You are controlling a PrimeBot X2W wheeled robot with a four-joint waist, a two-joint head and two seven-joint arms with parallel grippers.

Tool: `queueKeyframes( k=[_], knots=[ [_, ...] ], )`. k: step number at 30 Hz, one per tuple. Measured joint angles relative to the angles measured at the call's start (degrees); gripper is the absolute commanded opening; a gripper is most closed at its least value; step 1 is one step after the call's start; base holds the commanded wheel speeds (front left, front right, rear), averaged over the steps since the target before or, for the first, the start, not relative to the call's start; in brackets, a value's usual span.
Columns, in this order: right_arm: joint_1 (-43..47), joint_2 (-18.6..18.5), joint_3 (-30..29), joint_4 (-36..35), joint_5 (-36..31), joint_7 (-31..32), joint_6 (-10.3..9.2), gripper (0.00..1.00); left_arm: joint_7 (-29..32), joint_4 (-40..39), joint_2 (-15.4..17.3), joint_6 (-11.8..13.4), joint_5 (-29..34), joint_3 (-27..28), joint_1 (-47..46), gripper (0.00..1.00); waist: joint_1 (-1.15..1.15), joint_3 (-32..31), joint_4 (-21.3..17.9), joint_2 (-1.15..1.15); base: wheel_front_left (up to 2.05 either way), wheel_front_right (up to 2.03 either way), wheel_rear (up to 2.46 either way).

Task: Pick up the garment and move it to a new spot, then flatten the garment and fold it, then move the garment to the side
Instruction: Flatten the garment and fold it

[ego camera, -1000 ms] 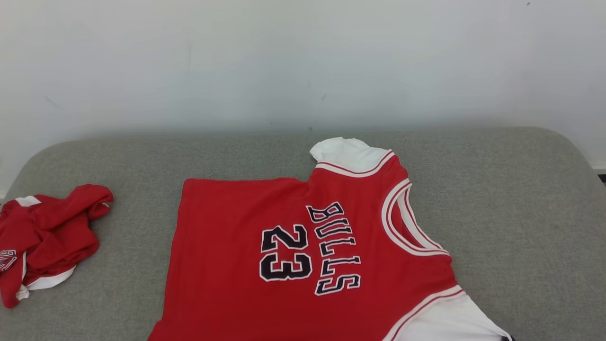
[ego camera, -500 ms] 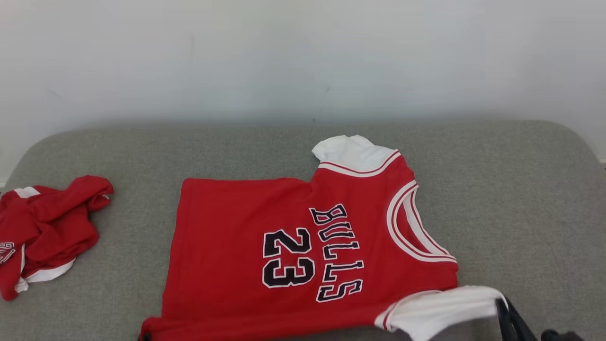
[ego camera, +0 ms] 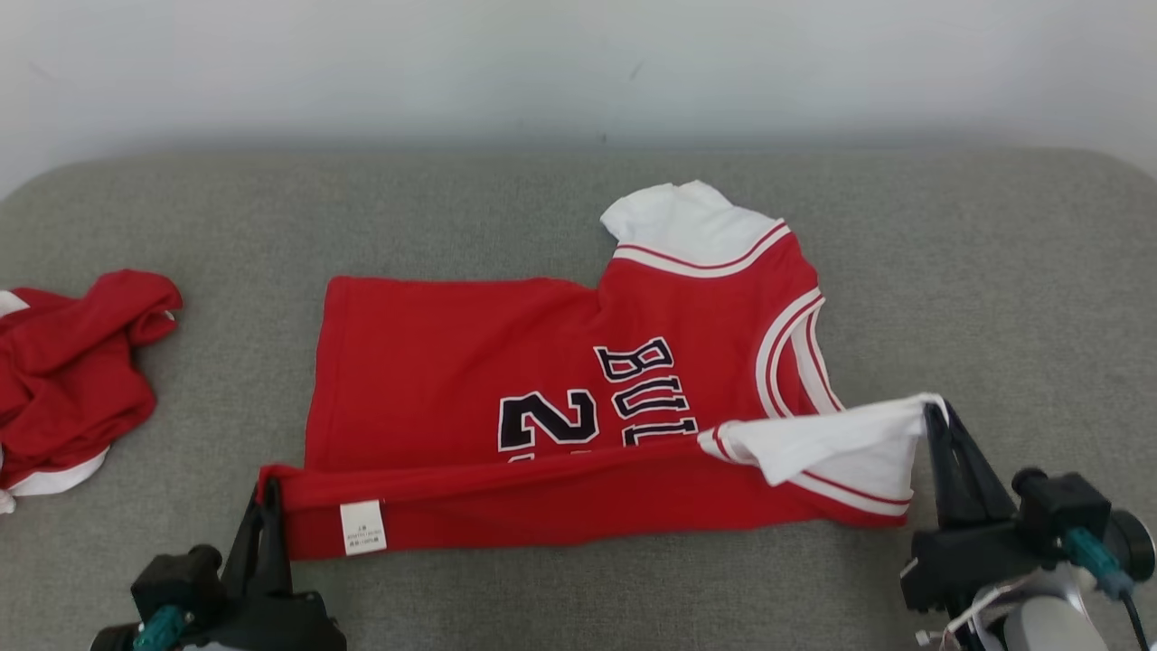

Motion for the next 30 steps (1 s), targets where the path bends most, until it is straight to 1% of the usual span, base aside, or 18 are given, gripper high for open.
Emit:
queueKeyframes(
  k=[2,8,15,20,21,22,23,24,30],
  knots=[
    [-3.6,-0.1,-0.1,2.4,-0.3,0.0,0.0,0.0,0.0,1.1,0.0,0.0,0.6,0.3,-2.4,0.0,0.0,1.8,0.2,0.0,0.0,0.0,0.0],
    [-8.8,-0.4,0.1,6.4,-1.6,0.0,0.0,0.0,0.0,3.3,0.0,-0.1,1.3,1.2,-6.2,0.0,0.0,5.1,0.5,0.0,0.0,0.0,0.0],
    [-11.9,-0.6,-0.4,8.9,-2.5,0.0,0.0,0.0,0.0,3.8,0.0,-0.4,2.4,1.5,-8.9,0.0,0.0,8.0,0.8,0.0,0.0,0.0,0.0],
    [-13.0,-0.5,-1.0,10.2,-3.2,0.0,0.0,0.0,0.0,3.4,0.0,-0.4,3.0,0.4,-10.4,0.0,0.0,9.2,1.2,0.0,0.0,0.0,0.0],
    [-13.4,-0.3,-1.2,10.4,-3.3,0.0,0.0,0.16,0.0,3.3,0.0,-0.5,3.2,0.1,-10.7,0.0,-0.01,9.4,1.2,0.0,0.0,0.0,0.0],
    [-13.8,0.0,-1.4,10.7,-3.4,0.0,0.0,0.79,0.0,3.2,0.0,-0.5,3.3,-0.2,-10.8,0.0,-0.01,9.5,1.2,0.0,0.0,0.0,0.0],
    [-14.1,0.3,-1.7,10.7,-3.4,0.0,0.0,1.0,0.0,3.1,0.0,-0.5,3.4,-0.4,-10.8,0.32,-0.01,9.5,1.1,0.0,0.0,0.0,0.0],
    [-14.3,0.5,-1.9,10.6,-3.5,0.0,0.0,1.0,0.0,2.9,0.0,-0.5,3.3,-0.5,-10.8,1.0,-0.01,9.5,1.0,0.0,0.0,0.0,0.0],
    [-13.6,1.6,-4.7,8.3,-4.6,0.0,0.0,1.0,0.0,0.8,0.0,-0.5,2.8,-0.2,-9.8,1.0,-0.01,8.4,0.8,0.0,0.0,0.0,0.0]
  ],
)
